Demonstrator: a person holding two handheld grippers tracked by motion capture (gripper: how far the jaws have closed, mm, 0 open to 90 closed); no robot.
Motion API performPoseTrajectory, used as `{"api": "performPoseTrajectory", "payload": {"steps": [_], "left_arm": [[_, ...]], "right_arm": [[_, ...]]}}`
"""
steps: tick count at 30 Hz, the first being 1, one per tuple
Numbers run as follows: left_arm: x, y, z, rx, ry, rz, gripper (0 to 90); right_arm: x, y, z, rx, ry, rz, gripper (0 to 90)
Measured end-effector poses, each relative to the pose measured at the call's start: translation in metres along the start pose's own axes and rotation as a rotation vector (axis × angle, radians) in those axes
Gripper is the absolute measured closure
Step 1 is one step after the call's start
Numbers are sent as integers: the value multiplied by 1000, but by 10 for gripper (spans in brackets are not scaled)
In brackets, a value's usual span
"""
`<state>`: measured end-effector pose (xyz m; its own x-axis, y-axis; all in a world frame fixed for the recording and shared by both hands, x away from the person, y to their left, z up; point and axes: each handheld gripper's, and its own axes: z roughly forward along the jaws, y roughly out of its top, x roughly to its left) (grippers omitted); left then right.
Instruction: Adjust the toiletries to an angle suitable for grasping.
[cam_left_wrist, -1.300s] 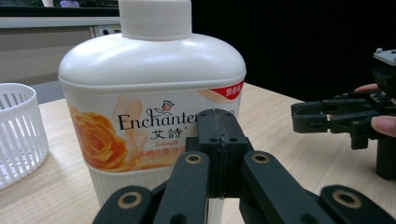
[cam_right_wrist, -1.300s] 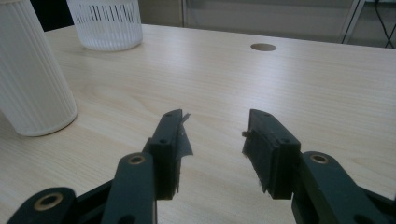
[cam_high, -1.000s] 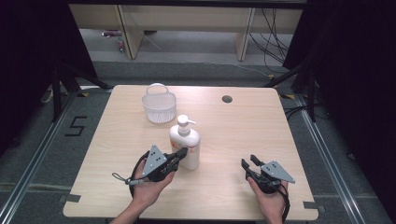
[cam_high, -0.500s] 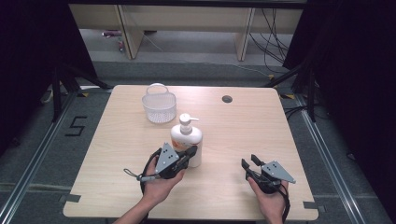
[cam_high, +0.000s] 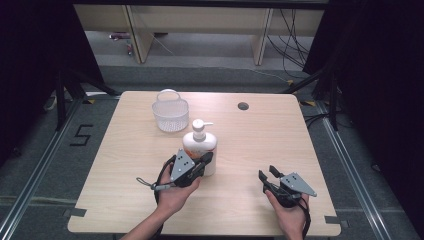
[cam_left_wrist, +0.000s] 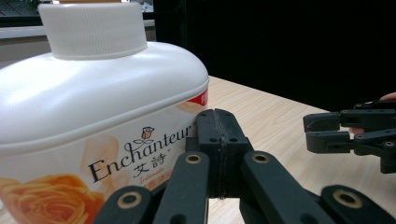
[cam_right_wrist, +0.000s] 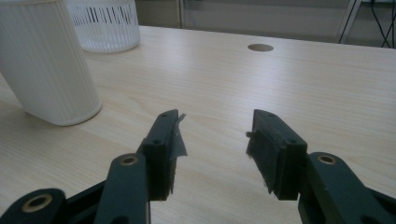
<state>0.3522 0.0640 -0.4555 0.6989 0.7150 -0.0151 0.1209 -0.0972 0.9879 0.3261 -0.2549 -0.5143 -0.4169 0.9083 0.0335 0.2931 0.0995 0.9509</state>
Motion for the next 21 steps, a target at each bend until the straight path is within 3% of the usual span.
{"api": "performPoseTrajectory", "payload": {"steps": [21], "left_arm": [[3, -3, 0, 1, 18, -8, 896]], "right_arm": [[-1, 0, 0, -4, -4, -2, 496]]}}
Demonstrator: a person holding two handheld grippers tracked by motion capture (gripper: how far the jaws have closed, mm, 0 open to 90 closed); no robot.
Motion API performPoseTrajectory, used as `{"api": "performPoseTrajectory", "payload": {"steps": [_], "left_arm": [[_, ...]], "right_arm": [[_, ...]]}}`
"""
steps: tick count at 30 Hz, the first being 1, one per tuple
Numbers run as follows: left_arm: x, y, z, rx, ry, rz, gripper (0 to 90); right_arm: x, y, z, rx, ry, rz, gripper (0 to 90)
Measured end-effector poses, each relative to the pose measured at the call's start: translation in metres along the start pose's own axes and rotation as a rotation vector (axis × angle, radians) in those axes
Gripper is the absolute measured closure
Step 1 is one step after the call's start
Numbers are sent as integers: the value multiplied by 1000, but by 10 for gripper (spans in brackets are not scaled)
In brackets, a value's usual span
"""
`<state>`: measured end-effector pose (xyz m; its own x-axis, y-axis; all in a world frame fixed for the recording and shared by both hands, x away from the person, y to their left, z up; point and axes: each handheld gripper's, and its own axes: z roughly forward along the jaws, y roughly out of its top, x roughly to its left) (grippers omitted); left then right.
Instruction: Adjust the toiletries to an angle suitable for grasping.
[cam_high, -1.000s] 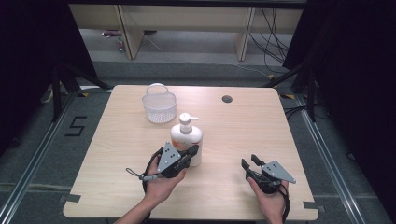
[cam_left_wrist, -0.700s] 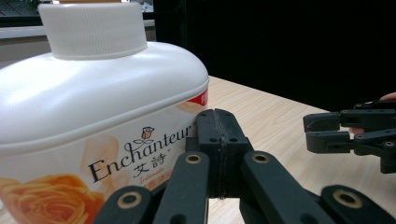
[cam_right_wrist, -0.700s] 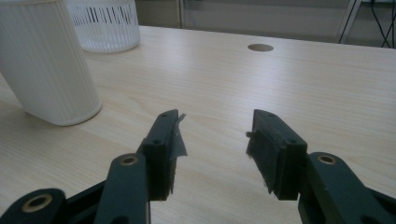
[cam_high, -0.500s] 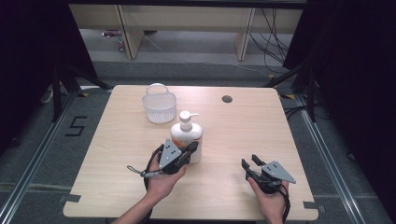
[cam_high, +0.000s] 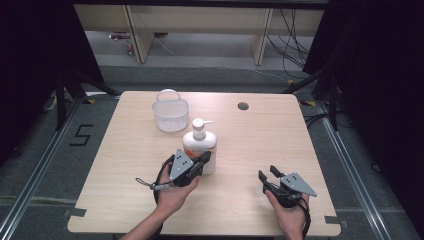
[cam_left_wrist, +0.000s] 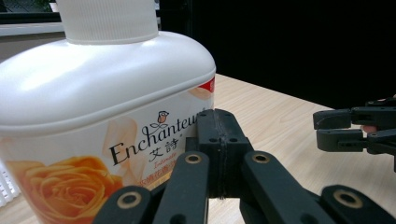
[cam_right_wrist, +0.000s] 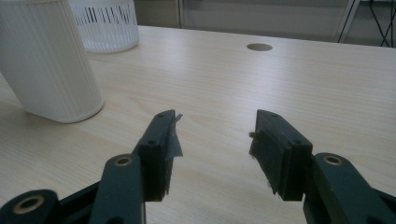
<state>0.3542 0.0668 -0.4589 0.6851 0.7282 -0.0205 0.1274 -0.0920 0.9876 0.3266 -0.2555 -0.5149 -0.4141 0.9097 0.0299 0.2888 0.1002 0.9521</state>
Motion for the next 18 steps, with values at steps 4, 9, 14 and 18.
{"api": "performPoseTrajectory", "payload": {"steps": [4, 9, 14, 18], "left_arm": [[0, 0, -1, 3, 1, 1, 895], [-2, 4, -7, -13, -2, -5, 874], [-4, 11, -20, -46, 10, -15, 718], [-7, 19, -31, -68, 33, -22, 621]], "right_arm": [[0, 0, 0, -6, 5, -1, 490], [0, 0, -1, 3, -6, 2, 472], [-1, 0, -1, 2, 1, -8, 440], [-2, 0, -1, -9, 7, -3, 419]]}}
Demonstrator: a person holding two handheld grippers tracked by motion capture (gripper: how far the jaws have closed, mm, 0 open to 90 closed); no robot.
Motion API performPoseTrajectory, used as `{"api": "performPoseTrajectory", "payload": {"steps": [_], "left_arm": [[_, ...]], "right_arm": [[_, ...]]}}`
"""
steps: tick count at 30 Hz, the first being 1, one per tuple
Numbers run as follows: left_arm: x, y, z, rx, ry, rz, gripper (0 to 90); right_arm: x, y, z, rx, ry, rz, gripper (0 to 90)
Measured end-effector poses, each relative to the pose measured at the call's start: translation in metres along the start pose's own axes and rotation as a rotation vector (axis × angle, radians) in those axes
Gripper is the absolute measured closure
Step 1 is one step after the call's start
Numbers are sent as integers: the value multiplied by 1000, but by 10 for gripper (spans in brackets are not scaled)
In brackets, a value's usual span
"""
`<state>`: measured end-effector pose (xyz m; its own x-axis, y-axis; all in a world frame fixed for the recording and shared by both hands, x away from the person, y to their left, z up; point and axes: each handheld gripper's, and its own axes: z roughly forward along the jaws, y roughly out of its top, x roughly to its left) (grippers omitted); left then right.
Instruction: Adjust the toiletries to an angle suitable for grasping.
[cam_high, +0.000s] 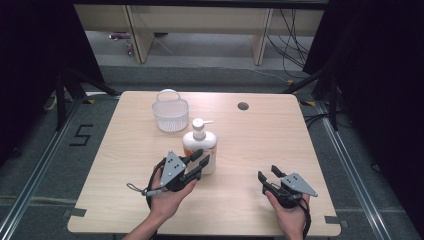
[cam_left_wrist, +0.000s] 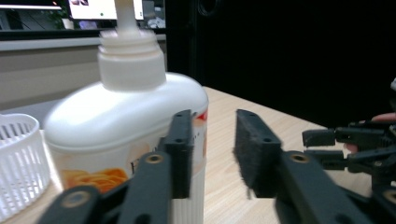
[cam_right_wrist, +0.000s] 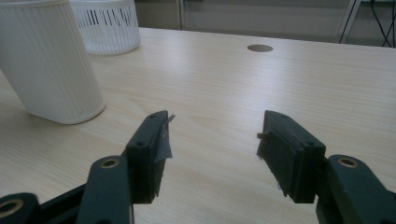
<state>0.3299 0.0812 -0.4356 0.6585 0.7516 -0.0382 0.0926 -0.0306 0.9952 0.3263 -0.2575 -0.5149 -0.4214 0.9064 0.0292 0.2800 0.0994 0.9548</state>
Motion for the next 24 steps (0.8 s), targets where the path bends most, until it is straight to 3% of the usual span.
{"api": "performPoseTrajectory", "payload": {"steps": [3, 5, 8, 13, 17, 18, 22, 24], "left_arm": [[0, 7, -8, -8, 33, -24, 496], [0, 10, -10, -20, 57, -17, 432], [0, 13, -11, -27, 68, -20, 369], [-1, 18, -10, -39, 83, 5, 342], [-1, 19, -8, -38, 96, 6, 335], [0, 20, -8, -34, 97, 7, 331], [1, 22, -7, -25, 109, 7, 328], [1, 22, -7, -23, 116, 0, 316]], "right_arm": [[-1, 0, -2, 13, 0, 21, 400], [-1, 0, -3, 23, -3, 22, 388], [-1, 0, -2, 1, -10, 14, 371], [-2, -1, -2, -4, -8, 4, 355], [-1, 0, -4, 27, -4, 32, 336], [-3, 0, -3, 18, -10, 10, 330], [-3, -1, -2, -9, -12, 15, 325], [-3, 0, -4, 22, -14, 5, 323]]}}
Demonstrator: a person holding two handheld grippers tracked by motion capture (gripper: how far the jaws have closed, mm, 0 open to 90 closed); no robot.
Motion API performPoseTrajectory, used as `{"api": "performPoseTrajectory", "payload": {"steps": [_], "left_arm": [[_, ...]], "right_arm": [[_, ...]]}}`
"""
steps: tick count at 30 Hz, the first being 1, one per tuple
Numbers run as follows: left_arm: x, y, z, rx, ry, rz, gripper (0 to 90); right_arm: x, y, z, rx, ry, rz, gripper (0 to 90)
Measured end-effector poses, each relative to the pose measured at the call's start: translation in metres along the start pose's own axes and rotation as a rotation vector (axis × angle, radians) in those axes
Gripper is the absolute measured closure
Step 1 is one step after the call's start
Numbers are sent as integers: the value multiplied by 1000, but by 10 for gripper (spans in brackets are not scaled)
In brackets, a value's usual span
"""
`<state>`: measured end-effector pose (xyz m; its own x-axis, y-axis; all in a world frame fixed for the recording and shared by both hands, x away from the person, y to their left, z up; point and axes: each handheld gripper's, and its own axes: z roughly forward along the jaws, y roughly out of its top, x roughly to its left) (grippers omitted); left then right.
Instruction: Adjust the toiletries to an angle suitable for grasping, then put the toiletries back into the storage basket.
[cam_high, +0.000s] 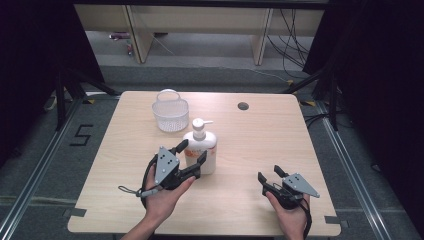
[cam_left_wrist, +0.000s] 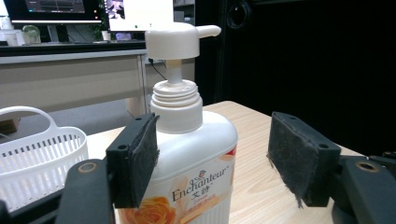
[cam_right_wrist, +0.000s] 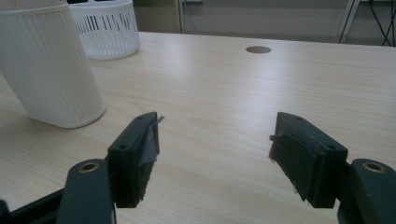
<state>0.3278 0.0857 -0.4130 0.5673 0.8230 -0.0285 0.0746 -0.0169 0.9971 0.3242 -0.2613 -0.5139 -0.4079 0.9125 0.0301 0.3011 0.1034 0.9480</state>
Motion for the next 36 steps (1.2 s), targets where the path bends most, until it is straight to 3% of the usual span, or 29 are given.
{"api": "performPoseTrajectory", "payload": {"steps": [1, 2, 3, 4, 11, 13, 17, 18, 19, 20, 21, 25, 27, 28, 33, 34, 36], "left_arm": [[1, 0, 0, -1, 3, -6, 316], [1, 0, 1, -1, 4, -7, 313], [1, 1, 1, 3, 3, -7, 312], [1, 1, 2, 4, 3, -7, 311], [2, 2, 4, 8, 7, -7, 310], [2, 2, 5, 14, 7, -3, 311], [1, 2, 6, 18, 1, 4, 311], [2, 3, 6, 23, 1, 5, 311], [2, 3, 6, 23, 1, 5, 311], [2, 3, 7, 26, 1, 1, 311], [2, 4, 7, 28, 0, 1, 311], [0, 7, 10, 21, -1, 0, 312], [-1, 9, 13, 19, 3, -1, 314], [-1, 10, 14, 20, 3, 1, 315], [-2, 15, 24, 10, 18, 2, 329], [-2, 16, 25, 11, 21, 3, 333], [-2, 18, 26, 1, 30, 9, 340]], "right_arm": [[0, 0, 0, 0, 0, 0, 323], [3, 0, 1, -6, 18, 49, 323], [3, 0, 1, -4, 16, 49, 323], [1, 0, 1, -17, 0, 11, 322], [2, 0, 1, -4, 21, 37, 321], [1, 0, 1, -13, 6, 14, 320], [1, 0, 2, -18, 4, 14, 318], [3, -1, 2, -3, 8, 43, 317], [0, 0, 3, -11, 6, -6, 317], [0, 0, 3, -11, 6, -6, 317], [2, 0, 3, -9, 24, 25, 317], [2, 0, 3, -14, 19, 24, 316], [5, 0, 3, 7, 18, 58, 315], [1, 1, 4, -4, 9, 11, 315], [2, 1, 4, 1, 25, 36, 315], [2, 1, 4, 27, 22, 33, 315], [0, 2, 3, 20, 5, 8, 315]]}}
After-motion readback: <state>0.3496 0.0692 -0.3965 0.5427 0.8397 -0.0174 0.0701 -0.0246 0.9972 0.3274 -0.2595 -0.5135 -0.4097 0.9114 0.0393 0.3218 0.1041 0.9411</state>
